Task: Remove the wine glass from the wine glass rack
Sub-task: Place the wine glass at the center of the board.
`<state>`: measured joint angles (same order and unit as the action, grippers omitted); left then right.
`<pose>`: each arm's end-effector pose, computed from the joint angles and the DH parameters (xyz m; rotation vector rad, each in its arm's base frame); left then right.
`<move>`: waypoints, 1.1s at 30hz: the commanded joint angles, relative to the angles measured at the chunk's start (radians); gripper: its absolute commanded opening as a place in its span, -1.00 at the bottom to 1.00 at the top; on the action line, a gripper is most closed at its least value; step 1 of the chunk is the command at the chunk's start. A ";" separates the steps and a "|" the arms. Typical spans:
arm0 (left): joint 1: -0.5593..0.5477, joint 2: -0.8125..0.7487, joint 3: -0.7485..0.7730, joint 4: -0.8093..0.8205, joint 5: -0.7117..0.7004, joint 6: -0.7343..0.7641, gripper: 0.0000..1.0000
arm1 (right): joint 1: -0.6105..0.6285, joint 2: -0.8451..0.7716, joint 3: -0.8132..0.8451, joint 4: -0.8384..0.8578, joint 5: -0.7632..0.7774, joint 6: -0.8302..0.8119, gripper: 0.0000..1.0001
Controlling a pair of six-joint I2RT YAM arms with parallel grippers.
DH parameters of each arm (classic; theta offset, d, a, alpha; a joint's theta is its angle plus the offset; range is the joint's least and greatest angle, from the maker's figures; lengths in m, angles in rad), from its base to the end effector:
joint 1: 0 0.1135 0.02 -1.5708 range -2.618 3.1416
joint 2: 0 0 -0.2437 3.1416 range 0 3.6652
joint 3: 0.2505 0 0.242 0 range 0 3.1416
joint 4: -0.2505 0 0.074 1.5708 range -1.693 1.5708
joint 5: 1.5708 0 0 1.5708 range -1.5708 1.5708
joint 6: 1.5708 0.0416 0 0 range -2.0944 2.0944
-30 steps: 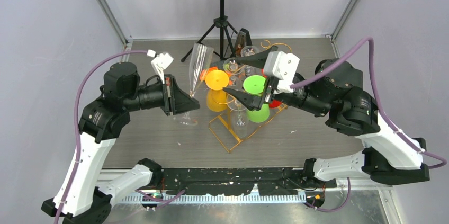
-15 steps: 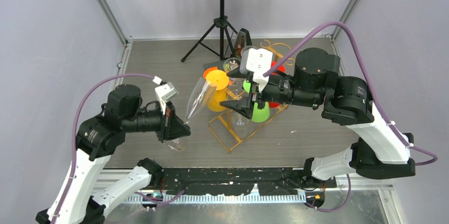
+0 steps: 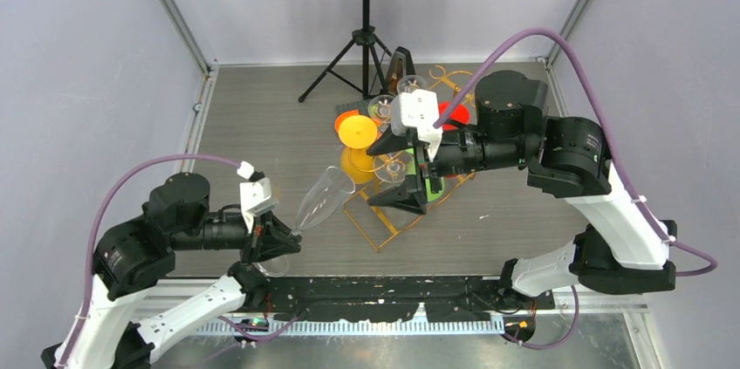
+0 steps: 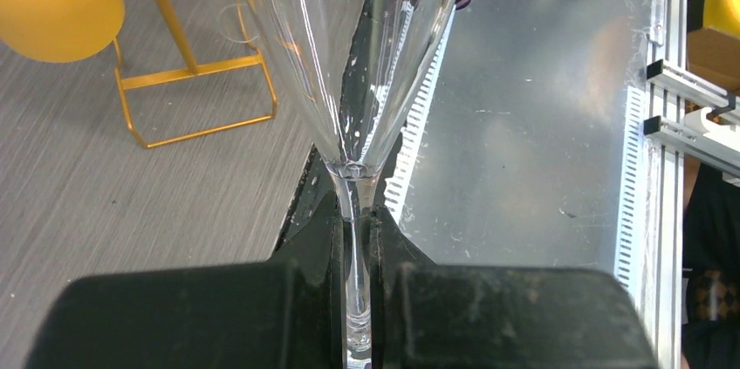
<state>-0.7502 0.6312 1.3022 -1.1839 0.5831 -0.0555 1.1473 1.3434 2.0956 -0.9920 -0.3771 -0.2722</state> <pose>0.0314 -0.0606 0.3967 1.0838 1.8885 -1.0835 0.0702 0.1929 0.5282 -1.4382 1.2421 0.9499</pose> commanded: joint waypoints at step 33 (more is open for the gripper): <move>-0.086 -0.012 0.000 0.047 -0.074 0.051 -1.00 | -0.003 0.168 0.069 -0.057 -0.355 0.032 -0.06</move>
<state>-0.8310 0.6109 1.2919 -1.1835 0.5117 -0.0174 1.1465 1.4998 2.1448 -1.0576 -0.6937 -0.2539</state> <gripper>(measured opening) 0.033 0.471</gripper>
